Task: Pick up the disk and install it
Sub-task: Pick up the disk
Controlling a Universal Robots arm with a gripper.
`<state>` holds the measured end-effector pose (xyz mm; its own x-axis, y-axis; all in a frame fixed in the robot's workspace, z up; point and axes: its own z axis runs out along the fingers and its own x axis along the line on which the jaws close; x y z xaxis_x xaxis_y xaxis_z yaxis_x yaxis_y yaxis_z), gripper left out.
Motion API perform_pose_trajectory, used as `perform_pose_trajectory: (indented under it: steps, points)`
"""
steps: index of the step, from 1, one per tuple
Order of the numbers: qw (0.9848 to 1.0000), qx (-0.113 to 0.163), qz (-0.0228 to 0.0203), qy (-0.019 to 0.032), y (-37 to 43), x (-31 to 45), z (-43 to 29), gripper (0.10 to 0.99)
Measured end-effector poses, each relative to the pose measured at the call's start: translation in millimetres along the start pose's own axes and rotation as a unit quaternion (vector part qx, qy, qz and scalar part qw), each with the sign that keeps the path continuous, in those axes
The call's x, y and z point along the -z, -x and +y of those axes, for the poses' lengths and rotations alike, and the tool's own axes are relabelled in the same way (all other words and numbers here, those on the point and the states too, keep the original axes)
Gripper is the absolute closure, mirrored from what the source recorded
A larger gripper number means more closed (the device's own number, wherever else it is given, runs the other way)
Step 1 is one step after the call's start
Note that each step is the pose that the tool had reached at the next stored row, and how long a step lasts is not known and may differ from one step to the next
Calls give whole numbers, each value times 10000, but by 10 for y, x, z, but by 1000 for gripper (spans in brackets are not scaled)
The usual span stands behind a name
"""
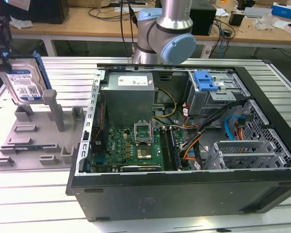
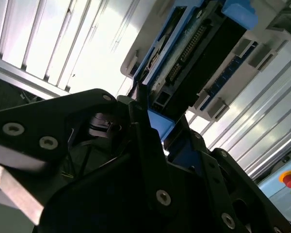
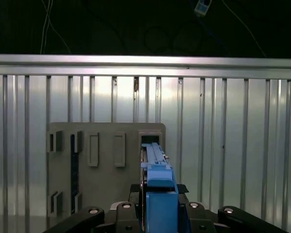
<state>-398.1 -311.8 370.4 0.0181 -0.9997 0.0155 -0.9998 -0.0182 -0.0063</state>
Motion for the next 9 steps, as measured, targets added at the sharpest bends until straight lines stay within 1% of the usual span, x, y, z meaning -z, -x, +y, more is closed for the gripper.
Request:
perform_pose_trajectory:
  steps: [2, 4, 9]
  points:
    - [10000, 1, 0, -4, -1, 67, -1, 722]
    - [10000, 3, 0, -9, -3, 208, -1, 722]
    - [10000, 4, 0, -17, -6, 411, -2, 722]
